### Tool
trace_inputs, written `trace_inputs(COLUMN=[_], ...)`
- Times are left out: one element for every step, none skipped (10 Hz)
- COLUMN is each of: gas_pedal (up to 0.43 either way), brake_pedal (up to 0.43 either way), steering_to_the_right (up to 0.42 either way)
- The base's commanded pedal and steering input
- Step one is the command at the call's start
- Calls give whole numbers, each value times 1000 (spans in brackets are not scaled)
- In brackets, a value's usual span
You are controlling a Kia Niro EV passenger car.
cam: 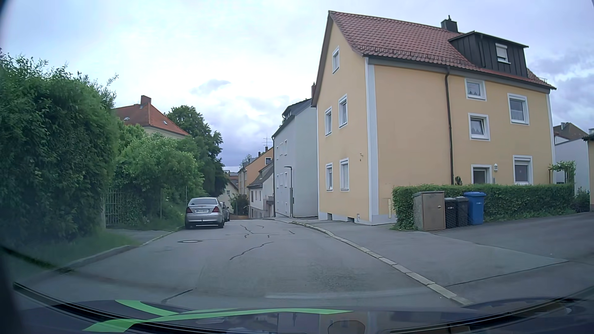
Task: Follow the waypoints while adhering to traffic rules and regulations
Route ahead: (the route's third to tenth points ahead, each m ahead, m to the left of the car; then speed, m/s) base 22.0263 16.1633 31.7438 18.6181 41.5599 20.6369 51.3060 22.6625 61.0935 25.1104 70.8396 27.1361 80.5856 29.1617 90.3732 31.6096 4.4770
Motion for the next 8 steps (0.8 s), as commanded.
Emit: trace_inputs(gas_pedal=[0, 0, 0, 0, 0, 0, 0, 0], brake_pedal=[0, 0, 0, 0, 0, 0, 0, 0], steering_to_the_right=[-14, -15, -16, -16, -20, -30, -45, -59])
